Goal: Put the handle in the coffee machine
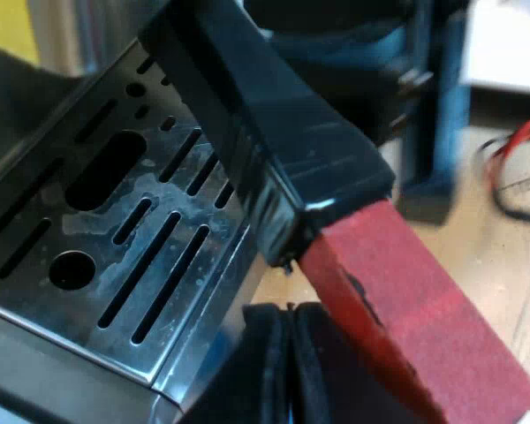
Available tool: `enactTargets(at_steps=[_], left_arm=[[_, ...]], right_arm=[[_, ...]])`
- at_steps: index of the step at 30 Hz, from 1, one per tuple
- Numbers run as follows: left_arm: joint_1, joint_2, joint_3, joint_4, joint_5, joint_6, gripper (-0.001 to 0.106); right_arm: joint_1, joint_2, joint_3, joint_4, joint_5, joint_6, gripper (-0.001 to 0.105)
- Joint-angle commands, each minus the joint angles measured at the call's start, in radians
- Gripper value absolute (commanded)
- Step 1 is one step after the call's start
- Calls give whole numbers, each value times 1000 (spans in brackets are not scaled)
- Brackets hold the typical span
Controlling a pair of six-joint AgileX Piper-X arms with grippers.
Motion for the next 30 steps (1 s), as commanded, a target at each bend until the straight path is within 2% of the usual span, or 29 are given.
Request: enactTargets(at_steps=[1, 5, 10, 11, 16, 17, 20, 26, 30], left_arm=[[-35, -14, -4, 39, 54, 16, 0], [-85, -14, -6, 38, 9, 34, 0], [-108, -14, -8, 38, 6, 34, 0], [-111, -14, -10, 39, 6, 34, 0], [-112, -26, -16, 53, 6, 38, 0], [-118, -39, -16, 55, 6, 40, 0], [-148, -51, -16, 67, 1, 41, 0], [-252, -69, -16, 82, -48, 37, 0], [-302, -84, -16, 82, -65, 28, 0]], right_arm=[[29, -94, 48, 59, -2, -1, 42], [89, -243, 100, 217, 2, -5, 42], [153, -373, 125, 373, 53, 2, 42], [185, -435, 128, 457, 67, 12, 42], [248, -567, 128, 643, 59, 139, 42], [264, -608, 128, 722, 52, 217, 42], [287, -669, 128, 829, 13, 309, 42], [309, -708, 128, 901, 7, 347, 42], [308, -712, 128, 900, -61, 382, 42]])
